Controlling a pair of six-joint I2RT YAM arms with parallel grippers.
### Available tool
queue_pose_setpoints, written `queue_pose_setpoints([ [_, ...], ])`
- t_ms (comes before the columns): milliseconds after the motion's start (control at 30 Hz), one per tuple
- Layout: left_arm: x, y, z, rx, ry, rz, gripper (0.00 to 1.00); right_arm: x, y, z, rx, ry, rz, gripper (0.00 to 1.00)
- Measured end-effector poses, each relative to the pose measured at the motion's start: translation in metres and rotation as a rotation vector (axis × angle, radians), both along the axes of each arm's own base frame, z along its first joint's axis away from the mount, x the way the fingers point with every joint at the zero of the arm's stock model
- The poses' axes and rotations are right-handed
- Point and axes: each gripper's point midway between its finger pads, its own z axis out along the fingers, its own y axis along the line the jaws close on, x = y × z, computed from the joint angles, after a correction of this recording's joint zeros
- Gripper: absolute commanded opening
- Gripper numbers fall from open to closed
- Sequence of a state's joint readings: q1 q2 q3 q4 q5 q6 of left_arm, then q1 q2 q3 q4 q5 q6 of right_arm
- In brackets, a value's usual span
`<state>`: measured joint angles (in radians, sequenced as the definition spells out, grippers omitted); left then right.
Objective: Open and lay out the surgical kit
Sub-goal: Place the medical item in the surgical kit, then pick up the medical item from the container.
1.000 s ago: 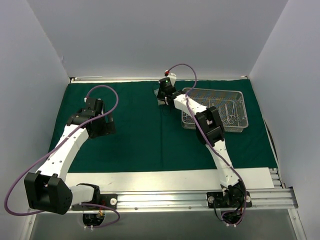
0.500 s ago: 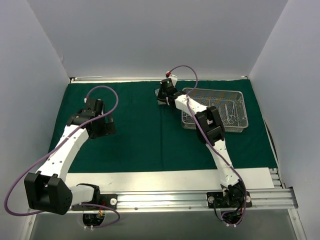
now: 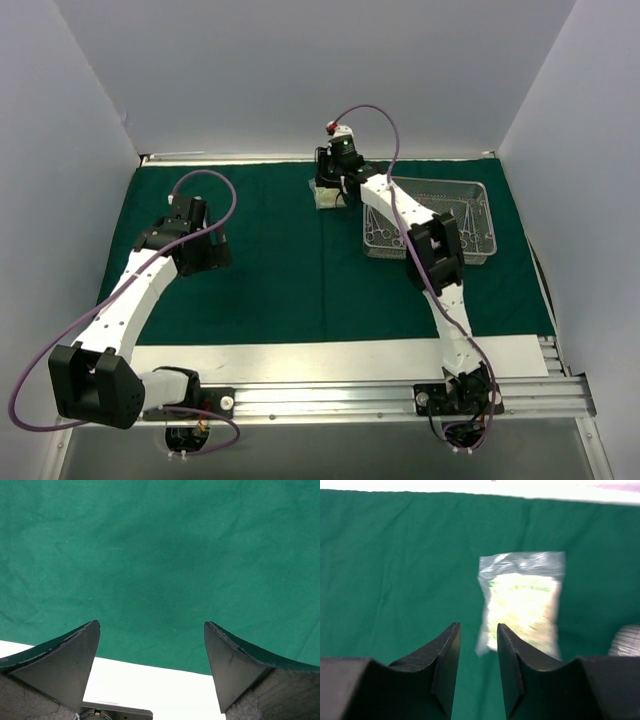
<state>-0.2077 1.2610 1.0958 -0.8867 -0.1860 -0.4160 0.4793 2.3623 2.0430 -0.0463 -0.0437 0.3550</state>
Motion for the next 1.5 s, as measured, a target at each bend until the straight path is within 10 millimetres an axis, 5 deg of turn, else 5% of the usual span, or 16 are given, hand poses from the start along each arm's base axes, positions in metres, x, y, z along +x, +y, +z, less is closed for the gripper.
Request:
queue_pose_setpoints([
  [133,0.004,-0.001,0.002,-0.001,-0.009,-0.001,0.94,-0.011,-0.04,0.056,-0.111,-0.056,0.05,0.33],
  [333,0.011,-0.002,0.006,0.007,-0.02,-0.018,0.94,-0.054,-0.16,0.112,-0.329,-0.072,-0.034,0.42],
  [500,0.016,-0.002,0.009,0.02,-0.023,-0.041,0.94,-0.093,-0.251,0.09,-0.513,0.055,-0.159,0.41],
  [600,0.02,-0.002,0.013,0.027,-0.031,-0.056,0.94,-0.113,-0.279,0.055,-0.599,0.172,-0.173,0.41],
  [733,0.02,-0.002,0.013,0.032,-0.029,-0.077,0.94,-0.135,-0.294,0.02,-0.654,0.295,-0.131,0.4],
  [967,0.019,-0.007,0.012,0.012,-0.025,-0.095,0.94,-0.148,-0.296,-0.002,-0.659,0.351,-0.015,0.39],
  [1300,0.018,-0.01,0.012,-0.007,-0.021,-0.107,0.94,-0.13,-0.277,-0.055,-0.608,0.446,0.174,0.38],
  [1500,0.018,-0.011,0.012,-0.01,-0.02,-0.109,0.94,-0.122,-0.272,-0.066,-0.598,0.466,0.215,0.41],
])
